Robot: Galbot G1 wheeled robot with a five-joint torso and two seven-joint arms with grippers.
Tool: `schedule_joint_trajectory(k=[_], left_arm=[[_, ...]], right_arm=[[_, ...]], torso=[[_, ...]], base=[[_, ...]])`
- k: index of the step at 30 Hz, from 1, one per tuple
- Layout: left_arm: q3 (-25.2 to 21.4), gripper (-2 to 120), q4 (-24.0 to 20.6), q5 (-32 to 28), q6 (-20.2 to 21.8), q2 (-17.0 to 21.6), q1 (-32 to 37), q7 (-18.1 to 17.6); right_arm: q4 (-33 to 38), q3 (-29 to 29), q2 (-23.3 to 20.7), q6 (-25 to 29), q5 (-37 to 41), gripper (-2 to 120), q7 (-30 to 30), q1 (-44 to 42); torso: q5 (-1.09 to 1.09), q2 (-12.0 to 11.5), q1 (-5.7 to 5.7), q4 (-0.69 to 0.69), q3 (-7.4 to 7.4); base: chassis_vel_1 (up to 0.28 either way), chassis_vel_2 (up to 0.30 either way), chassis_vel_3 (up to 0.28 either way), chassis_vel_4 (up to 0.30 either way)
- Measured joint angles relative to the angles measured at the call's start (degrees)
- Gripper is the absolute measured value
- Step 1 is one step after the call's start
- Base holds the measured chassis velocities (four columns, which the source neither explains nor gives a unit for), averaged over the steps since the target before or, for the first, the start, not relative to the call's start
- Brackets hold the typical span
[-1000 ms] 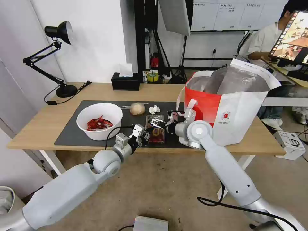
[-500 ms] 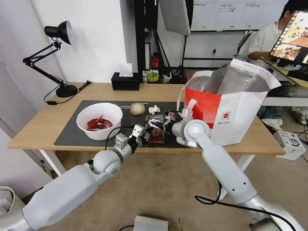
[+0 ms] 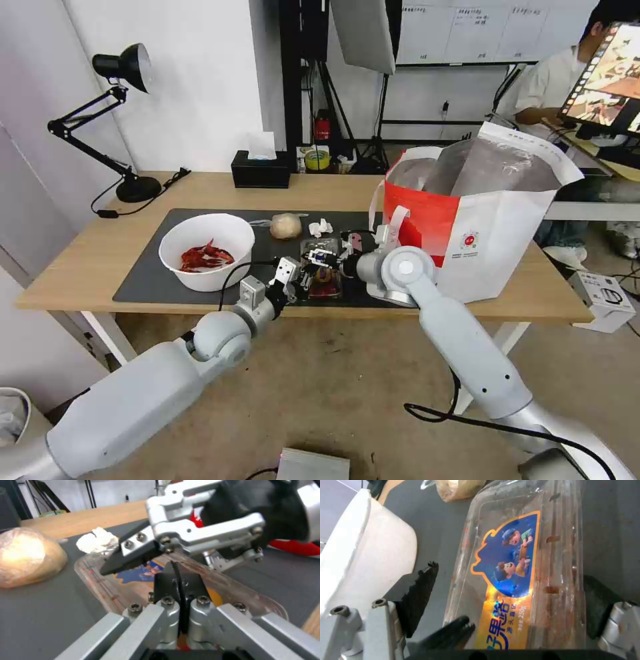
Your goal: Pick up the trash from the table and place it into the takeout bag.
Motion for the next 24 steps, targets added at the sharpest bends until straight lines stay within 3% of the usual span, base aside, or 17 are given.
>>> schedule_joint_trajectory(k=[3,5,9,14,24], left_arm=[[0.1,0,0.0,0.0,-0.2,-0.2,0.0,0.0],[0.2,0,0.0,0.0,-0.3,-0.4,-0.1,0.0],[0.3,0,0.1,0.0,-0.4,-0.4,-0.2,0.0],[0.3,0,0.3,-0.2,-0.5,-0.4,-0.3,0.2],[-0.6,0,0.1,-0.2,-1.4,-0.4,-0.2,0.1]], right_arm=[[-0.3,-0.1,0.1,0.0,0.0,80,0.2,0.2],[-0.6,-0.3,0.1,0.0,0.0,68,0.7,0.4],[-0.6,-0.4,0.1,0.0,0.0,58,0.8,0.4],[-0.7,-0.5,-0.1,0.1,0.3,34,1.1,0.4],[-0.8,-0.4,-0.2,0.1,0.3,0,1.5,-0.3]], torso=[[0.00,0.0,0.00,0.00,0.00],[0.00,0.0,0.00,0.00,0.00],[0.00,0.0,0.00,0.00,0.00],[0.00,0.0,0.00,0.00,0.00],[0.01,0.0,0.00,0.00,-0.01]], base=[[0.000,0.000,0.000,0.000],[0.000,0.000,0.000,0.000],[0.000,0.000,0.000,0.000],[0.000,0.000,0.000,0.000],[0.000,0.000,0.000,0.000]])
